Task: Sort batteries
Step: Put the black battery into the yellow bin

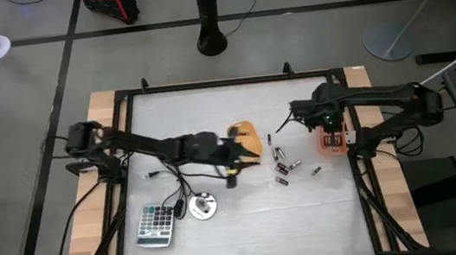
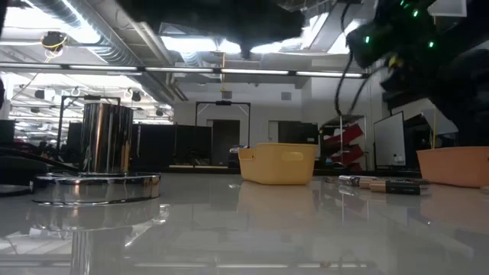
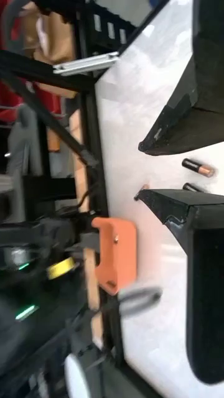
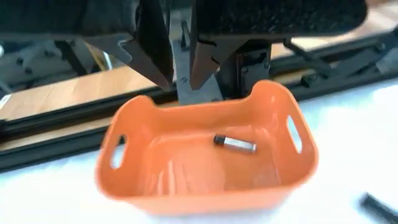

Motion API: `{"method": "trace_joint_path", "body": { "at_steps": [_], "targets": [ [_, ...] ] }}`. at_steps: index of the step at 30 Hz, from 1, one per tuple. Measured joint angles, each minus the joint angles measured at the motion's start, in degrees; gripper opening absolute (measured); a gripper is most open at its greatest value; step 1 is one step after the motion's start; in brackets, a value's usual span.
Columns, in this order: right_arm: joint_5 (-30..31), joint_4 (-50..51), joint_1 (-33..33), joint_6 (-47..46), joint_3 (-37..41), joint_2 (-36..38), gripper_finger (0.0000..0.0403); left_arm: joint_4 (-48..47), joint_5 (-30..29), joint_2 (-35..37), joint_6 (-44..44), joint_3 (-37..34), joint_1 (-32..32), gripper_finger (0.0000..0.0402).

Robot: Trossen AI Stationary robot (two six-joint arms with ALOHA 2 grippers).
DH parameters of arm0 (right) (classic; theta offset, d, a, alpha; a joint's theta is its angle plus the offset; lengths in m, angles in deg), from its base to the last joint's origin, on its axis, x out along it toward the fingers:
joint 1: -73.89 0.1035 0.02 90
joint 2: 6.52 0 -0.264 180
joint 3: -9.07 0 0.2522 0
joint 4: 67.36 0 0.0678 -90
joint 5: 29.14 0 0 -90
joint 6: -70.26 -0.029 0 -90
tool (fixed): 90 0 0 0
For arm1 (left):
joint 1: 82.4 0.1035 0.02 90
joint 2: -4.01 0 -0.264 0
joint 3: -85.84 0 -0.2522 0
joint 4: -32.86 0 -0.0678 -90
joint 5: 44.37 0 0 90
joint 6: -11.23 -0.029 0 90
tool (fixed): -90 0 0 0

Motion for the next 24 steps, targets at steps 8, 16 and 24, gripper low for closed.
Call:
{"method": "trace_joint_path", "body": {
  "at_steps": [8, 16, 24],
  "targets": [
    [-7.6, -3.6, 0.1, -3.1, -1.4, 12.2, 0.005, -10.4, 4.6, -14.3, 0.0, 16.6, 1.2, 0.0088],
    [-24.3, -14.3, 0.1, -6.9, -1.4, 19.7, 0.005, -14.5, 4.7, -22.1, -5.1, 24.1, -0.5, 0.0088],
    [-34.3, -15.3, 0.1, -7.1, -0.8, 19.5, 0.0072, -14.4, 4.7, -25.9, -0.8, 25.3, -2.3, 0.0099]
  ]
}}
